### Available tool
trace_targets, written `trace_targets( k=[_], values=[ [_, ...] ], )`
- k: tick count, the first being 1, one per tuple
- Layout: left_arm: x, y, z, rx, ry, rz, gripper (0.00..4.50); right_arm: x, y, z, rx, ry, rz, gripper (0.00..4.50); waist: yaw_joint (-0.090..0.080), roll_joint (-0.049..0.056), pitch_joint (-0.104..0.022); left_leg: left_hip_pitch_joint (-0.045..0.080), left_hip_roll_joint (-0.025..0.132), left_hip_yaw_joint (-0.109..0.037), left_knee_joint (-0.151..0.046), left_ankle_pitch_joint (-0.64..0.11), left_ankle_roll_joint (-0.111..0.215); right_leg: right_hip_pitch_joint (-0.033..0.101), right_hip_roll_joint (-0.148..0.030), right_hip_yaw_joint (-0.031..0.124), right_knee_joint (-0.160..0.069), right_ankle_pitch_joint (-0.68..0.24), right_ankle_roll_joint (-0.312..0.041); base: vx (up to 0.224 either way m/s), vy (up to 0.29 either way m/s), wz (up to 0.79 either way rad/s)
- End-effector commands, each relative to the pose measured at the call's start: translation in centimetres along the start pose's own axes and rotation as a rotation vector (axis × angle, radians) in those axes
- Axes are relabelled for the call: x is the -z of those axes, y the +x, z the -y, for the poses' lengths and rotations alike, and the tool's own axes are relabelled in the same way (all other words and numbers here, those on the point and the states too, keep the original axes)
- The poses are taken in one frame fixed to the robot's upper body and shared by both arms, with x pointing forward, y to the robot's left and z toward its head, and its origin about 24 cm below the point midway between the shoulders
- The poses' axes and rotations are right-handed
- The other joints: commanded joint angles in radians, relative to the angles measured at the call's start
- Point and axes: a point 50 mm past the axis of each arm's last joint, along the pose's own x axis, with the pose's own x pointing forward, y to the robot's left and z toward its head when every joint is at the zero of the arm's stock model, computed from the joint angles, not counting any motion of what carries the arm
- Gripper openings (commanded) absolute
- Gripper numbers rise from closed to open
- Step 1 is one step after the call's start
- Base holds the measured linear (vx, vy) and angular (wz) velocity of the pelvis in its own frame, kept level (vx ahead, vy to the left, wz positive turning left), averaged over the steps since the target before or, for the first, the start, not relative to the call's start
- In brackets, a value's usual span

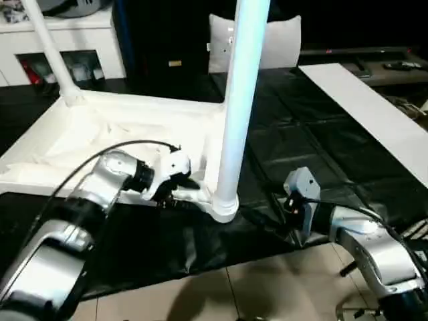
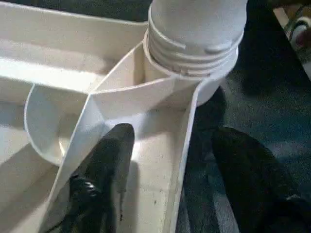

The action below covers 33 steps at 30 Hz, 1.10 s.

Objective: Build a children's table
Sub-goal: Rotate leg to tighten

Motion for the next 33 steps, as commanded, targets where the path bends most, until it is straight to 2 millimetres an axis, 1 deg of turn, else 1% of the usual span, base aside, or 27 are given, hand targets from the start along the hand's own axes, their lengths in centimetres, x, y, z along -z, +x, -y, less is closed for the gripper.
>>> trace_targets(
  k=[1,2,3,5,7,9,10,12,14,19,20,22,23,24,25,26,27,28,30,31,33],
  values=[
    [-0.4,-0.1,-0.4,0.010,0.044,-0.033,2.57,-0.1,-0.2,0.2,-0.007,-0.014,-0.014,4.50,0.007,-0.001,-0.072,-0.024,0.006,0.021,-0.064,-0.040,0.070,0.078,-0.068,0.063,-0.085,-0.343,-0.039,0.000,0.000,0.00],
    [-0.4,-0.1,-0.5,0.008,0.052,-0.043,2.57,-0.1,-0.2,0.2,-0.007,-0.013,-0.014,4.50,0.013,-0.001,-0.072,-0.024,0.008,0.020,-0.065,-0.037,0.070,0.078,-0.070,0.064,-0.084,-0.337,-0.040,0.000,0.000,0.00],
    [-0.3,-0.2,-0.5,0.004,0.058,-0.051,2.47,-0.1,-0.2,0.2,-0.010,-0.011,-0.012,4.50,0.015,-0.001,-0.073,-0.024,0.010,0.019,-0.065,-0.037,0.067,0.079,-0.071,0.065,-0.081,-0.330,-0.042,0.000,0.000,0.00],
    [-0.1,-0.3,-0.8,-0.008,0.068,-0.065,2.29,-0.2,-0.2,0.0,-0.023,-0.005,-0.010,4.50,0.020,0.000,-0.073,-0.023,0.009,0.020,-0.065,-0.034,0.067,0.079,-0.071,0.065,-0.080,-0.319,-0.045,0.000,0.000,0.00],
    [-0.2,-0.4,-0.9,-0.017,0.075,-0.066,2.14,-0.2,-0.2,-0.2,-0.042,0.001,-0.008,4.50,0.022,-0.002,-0.073,-0.024,0.008,0.020,-0.065,-0.032,0.069,0.079,-0.069,0.064,-0.081,-0.314,-0.043,0.000,0.000,0.00],
    [-0.3,-0.4,-1.0,-0.019,0.072,-0.049,1.95,-0.1,-0.2,-0.4,-0.062,0.010,-0.007,4.50,0.026,-0.002,-0.074,-0.023,0.010,0.020,-0.065,-0.033,0.067,0.081,-0.073,0.065,-0.080,-0.312,-0.045,0.000,0.000,0.00],
    [-0.4,-0.4,-1.0,-0.018,0.071,-0.044,1.95,-0.1,-0.3,-0.5,-0.069,0.012,-0.007,4.50,0.028,-0.002,-0.073,-0.023,0.012,0.020,-0.066,-0.033,0.066,0.080,-0.073,0.066,-0.079,-0.313,-0.049,0.000,0.000,0.00],
    [-0.5,-0.3,-1.1,-0.011,0.075,-0.040,1.85,0.0,-0.3,-0.8,-0.088,0.016,-0.014,4.50,0.032,-0.003,-0.073,-0.022,0.010,0.021,-0.065,-0.035,0.067,0.080,-0.073,0.065,-0.083,-0.322,-0.047,0.000,0.000,0.00],
    [-0.7,-0.1,-1.0,0.002,0.072,-0.016,1.60,0.0,-0.4,-0.8,-0.088,0.016,-0.014,4.50,0.035,-0.003,-0.074,-0.024,0.011,0.021,-0.065,-0.029,0.065,0.080,-0.073,0.066,-0.080,-0.316,-0.044,0.000,0.000,0.00],
    [-0.8,0.3,-1.0,0.028,0.079,-0.010,1.39,0.0,-0.4,-0.8,-0.091,0.018,-0.015,4.50,0.041,-0.005,-0.074,-0.023,0.011,0.021,-0.066,-0.024,0.063,0.081,-0.074,0.065,-0.079,-0.316,-0.042,0.000,0.000,0.00],
    [-0.8,0.4,-0.9,0.030,0.080,-0.011,1.12,0.0,-0.5,-0.8,-0.091,0.018,-0.015,4.50,0.042,-0.004,-0.074,-0.024,0.011,0.021,-0.066,-0.025,0.063,0.081,-0.074,0.065,-0.080,-0.314,-0.041,0.000,0.000,0.00],
    [-0.8,0.6,-0.9,0.034,0.084,-0.018,1.06,0.0,-0.5,-0.7,-0.090,0.018,-0.016,4.50,0.042,-0.004,-0.074,-0.023,0.011,0.021,-0.065,-0.024,0.064,0.081,-0.073,0.065,-0.080,-0.309,-0.041,0.000,0.000,0.00],
    [-0.8,0.6,-0.9,0.037,0.085,-0.022,0.92,0.0,-0.5,-0.7,-0.091,0.018,-0.016,4.50,0.042,-0.003,-0.074,-0.023,0.011,0.021,-0.066,-0.024,0.065,0.080,-0.073,0.065,-0.080,-0.310,-0.042,0.000,0.000,0.00],
    [-0.8,0.7,-0.9,0.041,0.089,-0.032,0.92,0.0,-0.6,-0.7,-0.091,0.017,-0.017,4.50,0.043,-0.004,-0.074,-0.022,0.011,0.021,-0.065,-0.025,0.065,0.080,-0.073,0.065,-0.080,-0.309,-0.041,0.000,0.000,0.00],
    [-0.8,0.7,-0.9,0.043,0.093,-0.038,0.67,0.0,-0.6,-0.7,-0.091,0.016,-0.017,4.50,0.042,-0.003,-0.074,-0.022,0.011,0.021,-0.066,-0.028,0.065,0.080,-0.072,0.064,-0.081,-0.316,-0.038,0.000,0.000,0.00],
    [-0.7,0.7,-0.9,0.043,0.100,-0.049,0.67,0.0,-0.6,-0.7,-0.090,0.015,-0.017,4.50,0.043,-0.003,-0.074,-0.023,0.011,0.021,-0.066,-0.028,0.063,0.081,-0.073,0.064,-0.081,-0.318,-0.035,0.000,0.000,0.00],
    [-0.7,0.7,-0.9,0.044,0.105,-0.056,0.57,0.0,-0.6,-0.7,-0.090,0.014,-0.018,4.50,0.043,-0.003,-0.074,-0.023,0.011,0.020,-0.066,-0.029,0.063,0.081,-0.073,0.064,-0.082,-0.320,-0.034,0.000,0.000,0.00],
    [-0.5,0.7,-0.9,0.043,0.110,-0.070,0.57,0.0,-0.6,-0.7,-0.089,0.013,-0.017,4.50,0.043,-0.001,-0.074,-0.023,0.010,0.021,-0.066,-0.029,0.063,0.081,-0.072,0.063,-0.082,-0.322,-0.030,0.000,0.000,0.00],
    [-0.3,0.7,-0.9,0.042,0.118,-0.092,0.34,0.0,-0.6,-0.7,-0.086,0.011,-0.016,4.50,0.043,-0.004,-0.074,-0.023,0.009,0.021,-0.066,-0.032,0.062,0.081,-0.072,0.063,-0.083,-0.326,-0.025,0.000,0.000,0.00],
    [-0.2,0.7,-0.9,0.042,0.119,-0.096,0.25,-0.1,-0.6,-0.6,-0.083,0.010,-0.014,4.50,0.044,-0.003,-0.074,-0.024,0.008,0.021,-0.065,-0.033,0.062,0.081,-0.072,0.063,-0.085,-0.332,-0.022,0.000,0.000,0.00],
    [-0.2,0.7,-0.9,0.043,0.116,-0.094,0.20,-0.1,-0.6,-0.6,-0.081,0.011,-0.011,4.50,0.043,-0.004,-0.074,-0.024,0.009,0.021,-0.066,-0.035,0.061,0.082,-0.072,0.062,-0.085,-0.334,-0.020,0.000,0.000,0.00]
  ],
)
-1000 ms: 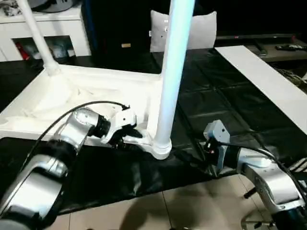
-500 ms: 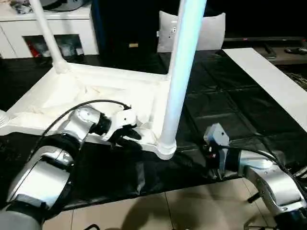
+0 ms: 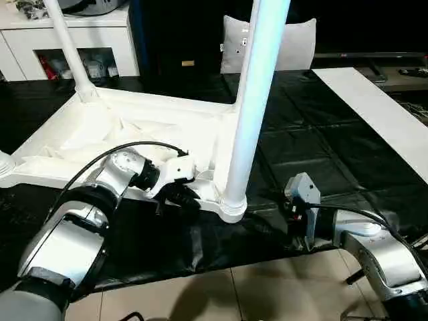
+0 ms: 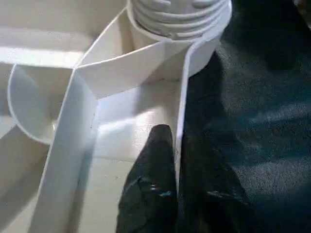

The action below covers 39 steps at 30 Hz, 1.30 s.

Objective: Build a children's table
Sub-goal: Rotate leg to tighten

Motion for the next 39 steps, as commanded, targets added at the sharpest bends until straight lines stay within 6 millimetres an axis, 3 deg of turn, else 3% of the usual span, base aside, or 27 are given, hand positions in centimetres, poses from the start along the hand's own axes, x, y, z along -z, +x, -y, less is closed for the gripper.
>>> trace_targets(
  k=[1,2,6,7,11,12,13,14,15,16,19,21,22,23,26,34,39],
  values=[
    [0.0,-0.2,-0.2,-0.013,-0.016,-0.011,0.10,-0.6,-0.2,-0.2,-0.002,-0.016,0.018,4.50,0.003,-0.005,-0.074,-0.024,0.008,0.021,-0.065,-0.033,0.061,0.082,-0.071,0.062,-0.083,-0.330,-0.022,0.000,0.000,0.00],
    [-0.1,-0.2,-0.2,-0.011,-0.042,0.022,0.10,-0.6,-0.2,-0.2,-0.003,-0.016,0.020,4.50,0.002,-0.009,-0.074,-0.024,0.009,0.021,-0.065,-0.030,0.062,0.082,-0.071,0.062,-0.083,-0.328,-0.023,0.000,0.000,0.00],
    [0.1,-0.7,0.0,0.016,-0.127,0.078,0.10,-0.9,-0.2,-0.1,-0.001,-0.022,0.031,4.50,0.000,-0.005,-0.076,-0.025,0.013,0.019,-0.066,-0.006,0.068,0.083,-0.074,0.066,-0.073,-0.279,-0.055,0.000,0.000,0.00],
    [0.1,-0.7,0.0,0.016,-0.127,0.078,0.10,-0.9,-0.2,-0.1,-0.001,-0.022,0.031,4.50,0.001,0.001,-0.077,-0.024,0.016,0.017,-0.067,-0.001,0.067,0.083,-0.076,0.067,-0.070,-0.263,-0.066,0.000,0.000,0.00],
    [0.7,-0.7,1.4,0.069,-0.138,0.092,0.10,-1.2,-0.2,-0.1,-0.014,-0.032,0.050,4.50,-0.018,0.000,-0.078,-0.030,0.027,0.013,-0.068,0.011,0.062,0.089,-0.085,0.073,-0.051,-0.175,-0.123,0.000,0.000,0.00],
    [0.6,-0.3,2.7,0.086,-0.135,0.116,0.10,-1.4,-0.1,0.0,-0.019,-0.047,0.058,4.50,-0.018,0.002,-0.075,-0.023,0.018,0.020,-0.065,0.001,0.068,0.080,-0.078,0.073,-0.061,-0.191,-0.128,0.000,0.000,0.00],
    [0.6,-0.3,2.7,0.086,-0.135,0.116,0.10,-1.4,-0.1,0.0,-0.019,-0.047,0.058,4.50,-0.020,0.004,-0.080,-0.023,0.033,0.015,-0.069,-0.003,0.051,0.087,-0.091,0.077,-0.042,-0.172,-0.146,0.000,0.000,0.00],
    [0.5,0.4,3.8,0.069,-0.136,0.138,0.10,-1.8,0.0,0.2,-0.027,-0.056,0.074,4.50,-0.023,0.004,-0.076,-0.023,0.031,0.018,-0.070,-0.019,0.051,0.085,-0.089,0.077,-0.047,-0.204,-0.148,0.000,0.000,0.00],
    [0.4,0.6,4.1,0.054,-0.133,0.147,0.10,-1.9,0.1,0.2,-0.033,-0.060,0.080,4.50,-0.022,0.013,-0.074,-0.024,0.030,0.019,-0.070,-0.017,0.058,0.082,-0.086,0.076,-0.052,-0.211,-0.150,0.000,0.000,0.00],
    [0.2,0.8,4.4,0.035,-0.118,0.165,0.10,-2.1,0.1,0.2,-0.043,-0.067,0.087,4.50,-0.023,0.009,-0.072,-0.024,0.024,0.024,-0.066,-0.027,0.067,0.080,-0.077,0.074,-0.059,-0.225,-0.144,0.000,0.000,0.00],
    [-0.2,1.3,5.1,-0.003,-0.093,0.192,0.10,-2.4,0.3,0.2,-0.082,-0.083,0.101,4.50,-0.024,0.008,-0.072,-0.022,0.020,0.023,-0.068,-0.049,0.069,0.082,-0.075,0.069,-0.066,-0.294,-0.111,0.000,0.000,0.00],
    [-0.3,1.5,5.5,-0.006,-0.109,0.190,0.04,-2.5,0.4,0.0,-0.153,-0.069,0.102,4.33,-0.026,0.008,-0.067,-0.020,0.014,0.027,-0.067,-0.064,0.078,0.076,-0.068,0.068,-0.081,-0.350,-0.086,0.000,0.000,0.00],
    [-0.3,1.5,5.7,-0.006,-0.120,0.186,0.00,-2.4,0.4,0.0,-0.190,-0.064,0.096,4.24,-0.025,-0.004,-0.068,-0.021,0.012,0.027,-0.066,-0.070,0.083,0.078,-0.069,0.067,-0.078,-0.378,-0.074,0.000,0.000,0.00],
    [-0.3,1.5,5.8,-0.008,-0.129,0.182,0.00,-2.4,0.4,0.0,-0.213,-0.062,0.091,4.24,-0.025,0.000,-0.067,-0.020,0.013,0.027,-0.066,-0.067,0.087,0.075,-0.070,0.067,-0.083,-0.396,-0.065,0.000,0.000,0.00],
    [-0.4,1.3,6.1,-0.017,-0.135,0.152,0.00,-2.3,0.5,0.1,-0.254,-0.056,0.073,4.04,-0.026,0.002,-0.069,-0.020,0.014,0.026,-0.066,-0.059,0.090,0.072,-0.067,0.067,-0.083,-0.387,-0.064,0.000,0.000,0.00],
    [-0.4,0.7,6.3,0.020,-0.150,0.107,0.00,-2.1,1.2,1.2,-0.388,0.004,0.014,3.22,-0.038,0.004,-0.076,-0.024,0.016,0.023,-0.062,-0.012,0.109,0.075,-0.067,0.069,-0.063,-0.266,-0.133,0.000,0.000,0.00],
    [-0.3,0.2,5.8,0.019,-0.159,0.089,0.00,-2.2,1.5,1.5,-0.451,0.018,-0.009,2.89,-0.046,-0.002,-0.074,-0.027,0.012,0.024,-0.061,-0.028,0.108,0.078,-0.066,0.067,-0.069,-0.316,-0.119,0.000,0.000,0.00]
  ],
)
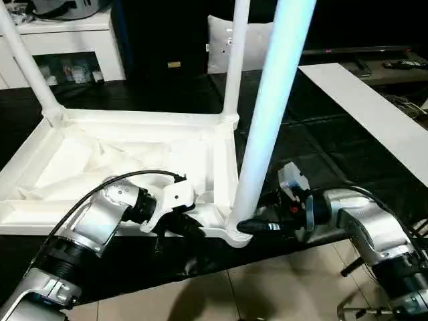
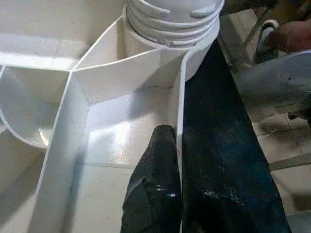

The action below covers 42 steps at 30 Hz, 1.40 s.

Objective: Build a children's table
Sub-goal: Rotate leg to tighten

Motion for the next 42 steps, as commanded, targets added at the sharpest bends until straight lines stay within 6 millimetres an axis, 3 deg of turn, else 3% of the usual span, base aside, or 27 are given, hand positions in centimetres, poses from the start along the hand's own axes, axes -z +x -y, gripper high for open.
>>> trace_targets(
  k=[1,12,14,16,17,18,19,22,30,32,33,34,35,36,37,38,40,41,42],
  values=[
    [-0.2,-0.6,-0.5,-0.006,0.000,-0.010,0.00,-0.3,0.1,0.1,-0.036,-0.006,-0.015,2.68,0.006,-0.007,-0.069,-0.030,0.010,0.016,-0.059,-0.027,0.106,0.078,-0.065,0.063,-0.078,-0.323,-0.111,0.000,0.000,0.00],
    [-0.9,-1.0,-1.8,-0.052,-0.053,0.023,0.00,0.2,1.2,-0.4,-0.077,0.053,0.028,2.01,0.013,0.001,-0.072,-0.028,0.013,0.015,-0.059,-0.018,0.095,0.078,-0.065,0.064,-0.073,-0.294,-0.119,0.000,0.000,0.00],
    [-1.2,-0.9,-2.2,-0.092,-0.071,0.036,0.00,0.3,1.6,-0.6,-0.034,0.065,0.063,1.98,0.013,0.003,-0.061,-0.026,0.010,0.017,-0.061,-0.039,0.091,0.074,-0.062,0.064,-0.083,-0.321,-0.106,0.000,0.000,0.00],
    [-1.3,-0.9,-2.4,-0.107,-0.078,0.041,0.00,0.4,1.7,-0.7,-0.015,0.069,0.079,1.98,0.013,0.002,-0.062,-0.025,0.009,0.016,-0.062,-0.051,0.084,0.075,-0.064,0.062,-0.085,-0.349,-0.097,0.000,0.000,0.00],
    [-2.0,-0.5,-3.1,-0.183,-0.119,0.068,0.00,0.6,2.8,-0.6,0.139,0.083,0.099,1.98,0.011,0.010,-0.049,-0.027,0.008,0.016,-0.066,-0.064,0.083,0.069,-0.063,0.062,-0.089,-0.364,-0.094,0.000,0.000,0.00],
    [-2.3,-0.4,-3.4,-0.216,-0.138,0.080,0.00,0.7,3.3,-0.6,0.209,0.087,0.100,1.97,0.009,0.006,-0.050,-0.024,0.006,0.017,-0.064,-0.068,0.069,0.069,-0.061,0.060,-0.093,-0.381,-0.078,0.000,0.000,0.00],
    [-2.7,-0.1,-3.7,-0.238,-0.151,0.091,0.00,0.8,3.7,-0.5,0.271,0.098,0.102,1.97,0.001,0.006,-0.044,-0.028,0.002,0.017,-0.067,-0.080,0.055,0.070,-0.058,0.057,-0.100,-0.413,-0.059,0.000,0.000,0.00],
    [-3.9,1.0,-4.3,-0.298,-0.179,0.117,0.00,0.6,5.2,-0.1,0.439,0.153,0.138,1.95,-0.017,0.004,-0.039,-0.030,-0.005,0.014,-0.066,-0.092,0.053,0.069,-0.057,0.051,-0.107,-0.444,-0.028,0.000,0.000,0.00],
    [-6.8,3.8,-5.7,-0.491,-0.235,0.183,0.00,-1.3,9.5,2.3,0.906,0.298,0.237,1.93,-0.036,0.013,-0.024,-0.026,-0.005,0.011,-0.074,-0.084,0.062,0.062,-0.057,0.051,-0.113,-0.426,-0.039,0.000,0.000,0.00],
    [-7.5,3.9,-6.0,-0.525,-0.217,0.207,0.00,-2.3,10.3,2.5,0.916,0.240,0.254,1.93,-0.040,0.009,-0.025,-0.029,0.000,0.009,-0.077,-0.055,0.075,0.065,-0.059,0.057,-0.101,-0.344,-0.068,0.000,0.000,0.00],
    [-7.5,3.9,-6.0,-0.525,-0.217,0.207,0.00,-2.3,10.3,2.5,0.916,0.240,0.254,2.28,-0.040,0.009,-0.025,-0.029,0.000,0.009,-0.077,-0.055,0.075,0.065,-0.059,0.057,-0.101,-0.344,-0.068,0.000,0.000,0.00],
    [-7.6,3.7,-6.1,-0.528,-0.199,0.210,0.00,-2.7,10.2,2.3,0.891,0.202,0.268,2.28,-0.038,0.006,-0.028,-0.034,0.003,0.008,-0.073,0.007,0.102,0.070,-0.061,0.063,-0.084,-0.232,-0.100,0.000,0.000,0.00],
    [-7.5,3.4,-6.1,-0.529,-0.189,0.214,0.00,-2.8,10.0,2.1,0.869,0.188,0.285,2.63,-0.037,0.009,-0.028,-0.036,0.005,0.006,-0.072,0.038,0.112,0.071,-0.061,0.065,-0.075,-0.184,-0.117,0.000,0.000,0.00],
    [-7.4,3.3,-6.1,-0.526,-0.187,0.214,0.00,-2.7,9.8,2.0,0.865,0.184,0.292,2.65,-0.037,0.012,-0.029,-0.033,0.009,0.006,-0.067,0.092,0.140,0.067,-0.062,0.068,-0.064,-0.095,-0.153,0.000,0.000,0.00],
    [-7.2,2.9,-6.1,-0.519,-0.181,0.215,0.00,-2.7,9.2,1.9,0.854,0.172,0.309,2.68,-0.040,0.007,-0.028,-0.035,0.009,0.006,-0.066,0.111,0.154,0.067,-0.061,0.068,-0.060,-0.064,-0.167,0.000,0.000,0.00],
    [-7.0,2.6,-6.0,-0.512,-0.176,0.213,0.00,-2.7,8.7,1.7,0.841,0.137,0.312,2.82,-0.038,0.007,-0.030,-0.040,0.006,0.007,-0.060,0.154,0.206,0.073,-0.065,0.069,-0.051,0.005,-0.196,0.000,0.000,0.00],
    [-6.9,2.5,-6.0,-0.508,-0.173,0.213,0.00,-2.7,8.4,1.7,0.830,0.111,0.312,2.95,-0.041,0.006,-0.022,-0.042,0.006,0.009,-0.062,0.128,0.238,0.072,-0.066,0.066,-0.058,-0.028,-0.205,0.000,0.000,0.00],
    [-5.6,1.6,-5.7,-0.466,-0.152,0.198,0.00,-2.5,5.7,1.4,0.791,0.023,0.321,3.06,-0.043,0.002,-0.016,-0.041,0.007,0.012,-0.065,0.079,0.234,0.073,-0.069,0.065,-0.069,-0.101,-0.191,0.000,0.000,0.00],
    [-5.2,1.3,-5.5,-0.448,-0.147,0.193,0.00,-2.4,4.7,1.4,0.782,-0.010,0.318,3.12,-0.041,0.006,-0.016,-0.038,0.007,0.012,-0.065,0.059,0.228,0.072,-0.069,0.064,-0.072,-0.130,-0.181,0.000,0.000,0.00]
  ],
)
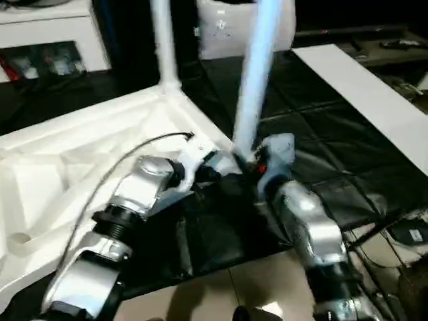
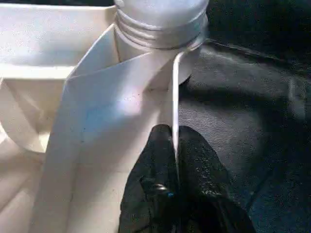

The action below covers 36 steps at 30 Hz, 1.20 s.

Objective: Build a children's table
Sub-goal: Rotate leg to tighten

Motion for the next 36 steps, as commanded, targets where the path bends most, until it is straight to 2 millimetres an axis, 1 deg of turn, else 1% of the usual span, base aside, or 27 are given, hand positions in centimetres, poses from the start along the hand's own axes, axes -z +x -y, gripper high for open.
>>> trace_targets(
  k=[1,2,3,4,5,6,8,9,10,12,13,15,16,17,18,19,21,22,23,25,26,27,29,31,32,33,36],
  values=[
    [-0.6,-0.5,0.4,0.083,0.034,0.075,0.00,-1.3,-1.0,0.9,-0.048,-0.053,0.060,3.17,0.004,-0.007,-0.057,-0.017,0.011,0.009,-0.056,0.046,0.217,0.085,-0.068,0.067,-0.061,-0.163,-0.170,0.000,0.000,0.00],
    [0.2,-1.3,0.2,0.119,0.060,0.059,0.00,-1.9,-2.6,2.0,-0.108,-0.090,0.067,3.27,0.006,-0.003,-0.050,-0.020,0.012,0.009,-0.057,0.027,0.194,0.086,-0.069,0.069,-0.063,-0.209,-0.157,0.000,0.000,0.00],
    [0.3,-1.4,0.2,0.124,0.063,0.057,0.00,-2.0,-2.7,2.2,-0.116,-0.097,0.068,3.39,0.007,-0.004,-0.050,-0.020,0.013,0.009,-0.057,0.025,0.191,0.085,-0.068,0.070,-0.064,-0.213,-0.152,0.000,0.000,0.00],
    [0.5,-1.6,0.2,0.138,0.069,0.052,0.00,-2.2,-3.3,2.5,-0.137,-0.110,0.070,3.50,0.006,-0.002,-0.046,-0.019,0.015,0.010,-0.058,0.023,0.183,0.080,-0.069,0.072,-0.063,-0.219,-0.154,0.000,0.000,0.00],
    [1.2,-2.4,0.1,0.184,0.097,0.037,0.00,-2.7,-4.6,3.5,-0.205,-0.135,0.050,3.57,0.008,-0.004,-0.045,-0.018,0.011,0.009,-0.058,0.006,0.181,0.083,-0.068,0.071,-0.067,-0.236,-0.150,0.000,0.000,0.00],
    [1.4,-2.6,0.1,0.198,0.104,0.031,0.00,-2.8,-5.0,3.8,-0.229,-0.145,0.038,3.57,0.009,-0.004,-0.045,-0.019,0.013,0.008,-0.059,0.007,0.180,0.084,-0.068,0.072,-0.065,-0.237,-0.148,0.000,0.000,0.00],
    [1.8,-3.0,0.0,0.219,0.111,0.019,0.00,-2.9,-5.5,4.2,-0.271,-0.175,0.011,3.86,0.009,0.000,-0.044,-0.018,0.014,0.009,-0.059,0.019,0.182,0.080,-0.069,0.073,-0.064,-0.229,-0.155,0.000,0.000,0.00],
    [2.4,-3.9,0.2,0.303,0.138,-0.009,0.00,-3.5,-6.6,4.8,-0.382,-0.197,-0.034,3.86,0.010,0.000,-0.046,-0.018,0.013,0.009,-0.058,0.023,0.180,0.081,-0.068,0.071,-0.063,-0.228,-0.160,0.000,0.000,0.00],
    [2.5,-4.0,0.2,0.314,0.141,-0.013,0.00,-3.5,-6.8,4.9,-0.396,-0.200,-0.040,3.86,0.013,-0.003,-0.045,-0.017,0.014,0.007,-0.058,0.014,0.191,0.084,-0.067,0.071,-0.063,-0.231,-0.163,0.000,0.000,0.00],
    [3.1,-4.9,0.4,0.408,0.203,-0.057,0.00,-3.9,-7.5,5.1,-0.502,-0.207,-0.090,3.86,0.016,-0.002,-0.044,-0.015,0.018,0.009,-0.059,0.018,0.201,0.078,-0.069,0.074,-0.065,-0.230,-0.169,0.000,0.000,0.00],
    [3.4,-5.2,0.6,0.456,0.235,-0.072,0.00,-3.9,-7.5,5.2,-0.541,-0.217,-0.114,3.86,0.021,-0.005,-0.042,-0.012,0.018,0.010,-0.060,0.010,0.205,0.074,-0.069,0.074,-0.067,-0.246,-0.166,0.000,0.000,0.00],
    [3.7,-5.5,0.7,0.507,0.264,-0.088,0.00,-3.9,-7.5,5.2,-0.580,-0.230,-0.139,3.86,0.024,-0.003,-0.041,-0.010,0.020,0.011,-0.062,0.005,0.192,0.072,-0.071,0.075,-0.067,-0.267,-0.165,0.000,0.000,0.00],
    [3.6,-5.6,0.8,0.541,0.277,-0.092,0.00,-3.8,-7.2,5.2,-0.617,-0.233,-0.152,3.86,0.027,-0.009,-0.037,-0.010,0.021,0.012,-0.064,-0.003,0.182,0.070,-0.071,0.075,-0.069,-0.283,-0.166,0.000,0.000,0.00],
    [3.6,-5.6,0.9,0.572,0.288,-0.094,0.00,-3.8,-7.0,5.2,-0.655,-0.233,-0.165,3.72,0.029,-0.006,-0.037,-0.009,0.021,0.011,-0.065,-0.009,0.171,0.070,-0.072,0.074,-0.068,-0.292,-0.170,0.000,0.000,0.00],
    [3.5,-5.6,1.0,0.581,0.301,-0.100,0.00,-3.7,-6.8,5.2,-0.665,-0.231,-0.168,3.72,0.031,-0.005,-0.036,-0.007,0.023,0.011,-0.065,-0.011,0.166,0.069,-0.073,0.075,-0.068,-0.294,-0.171,0.000,0.000,0.00],
    [3.5,-5.6,1.0,0.587,0.310,-0.105,0.00,-3.7,-6.6,5.2,-0.671,-0.229,-0.171,3.72,0.033,-0.005,-0.038,-0.007,0.025,0.011,-0.065,-0.009,0.160,0.068,-0.074,0.076,-0.065,-0.283,-0.178,0.000,0.000,0.00],
    [3.1,-5.5,1.1,0.625,0.354,-0.128,0.00,-3.3,-6.0,4.9,-0.733,-0.213,-0.189,3.50,0.039,-0.008,-0.039,-0.006,0.026,0.012,-0.065,0.005,0.158,0.068,-0.074,0.078,-0.059,-0.252,-0.190,0.000,0.000,0.00],
    [3.1,-5.5,1.1,0.625,0.354,-0.128,0.00,-3.3,-6.0,4.9,-0.734,-0.213,-0.190,3.43,0.041,-0.007,-0.040,-0.006,0.025,0.013,-0.064,0.017,0.161,0.069,-0.074,0.078,-0.057,-0.233,-0.196,0.000,0.000,0.00],
    [2.8,-5.3,1.2,0.650,0.376,-0.132,0.00,-3.1,-5.6,4.5,-0.780,-0.208,-0.199,3.35,0.045,-0.003,-0.041,-0.008,0.025,0.012,-0.063,0.024,0.163,0.071,-0.075,0.078,-0.054,-0.219,-0.202,0.000,0.000,0.00],
    [2.6,-5.2,1.3,0.663,0.388,-0.133,0.00,-3.0,-5.4,4.2,-0.803,-0.206,-0.201,3.15,0.048,-0.005,-0.043,-0.010,0.027,0.012,-0.062,0.033,0.164,0.073,-0.077,0.078,-0.051,-0.199,-0.208,0.000,0.000,0.00],
    [2.5,-5.1,1.5,0.674,0.398,-0.131,0.00,-3.0,-5.2,4.0,-0.816,-0.206,-0.201,3.15,0.048,-0.003,-0.045,-0.010,0.027,0.011,-0.062,0.040,0.164,0.074,-0.077,0.078,-0.049,-0.189,-0.211,0.000,0.000,0.00],
    [2.3,-4.9,1.6,0.685,0.405,-0.126,0.00,-2.9,-4.9,3.7,-0.831,-0.207,-0.199,2.98,0.048,-0.004,-0.044,-0.011,0.027,0.012,-0.061,0.047,0.165,0.074,-0.077,0.078,-0.049,-0.180,-0.215,0.000,0.000,0.00],
    [2.1,-4.7,1.8,0.693,0.413,-0.122,0.00,-2.8,-4.6,3.5,-0.844,-0.200,-0.193,2.84,0.049,-0.005,-0.043,-0.012,0.027,0.013,-0.062,0.036,0.157,0.074,-0.078,0.078,-0.052,-0.194,-0.216,0.000,0.000,0.00],
    [1.6,-4.2,2.1,0.720,0.432,-0.110,0.00,-2.7,-3.8,2.7,-0.887,-0.190,-0.184,2.75,0.049,0.000,-0.044,-0.012,0.027,0.012,-0.063,0.025,0.151,0.075,-0.079,0.077,-0.053,-0.205,-0.215,0.000,0.000,0.00],
    [1.5,-4.1,2.2,0.724,0.435,-0.109,0.00,-2.7,-3.6,2.6,-0.890,-0.189,-0.183,2.64,0.049,-0.005,-0.043,-0.011,0.027,0.014,-0.063,0.020,0.147,0.074,-0.078,0.078,-0.054,-0.208,-0.213,0.000,0.000,0.00],
    [1.5,-4.1,2.2,0.725,0.436,-0.109,0.00,-2.7,-3.5,2.6,-0.891,-0.189,-0.183,2.47,0.050,-0.004,-0.043,-0.011,0.027,0.013,-0.064,0.022,0.146,0.074,-0.078,0.078,-0.053,-0.207,-0.214,0.000,0.000,0.00],
    [1.5,-3.9,2.2,0.731,0.444,-0.114,0.00,-2.5,-3.3,2.5,-0.907,-0.170,-0.196,2.29,0.050,-0.002,-0.043,-0.012,0.028,0.012,-0.064,0.021,0.139,0.075,-0.078,0.078,-0.053,-0.203,-0.209,0.000,0.000,0.00]
  ],
)
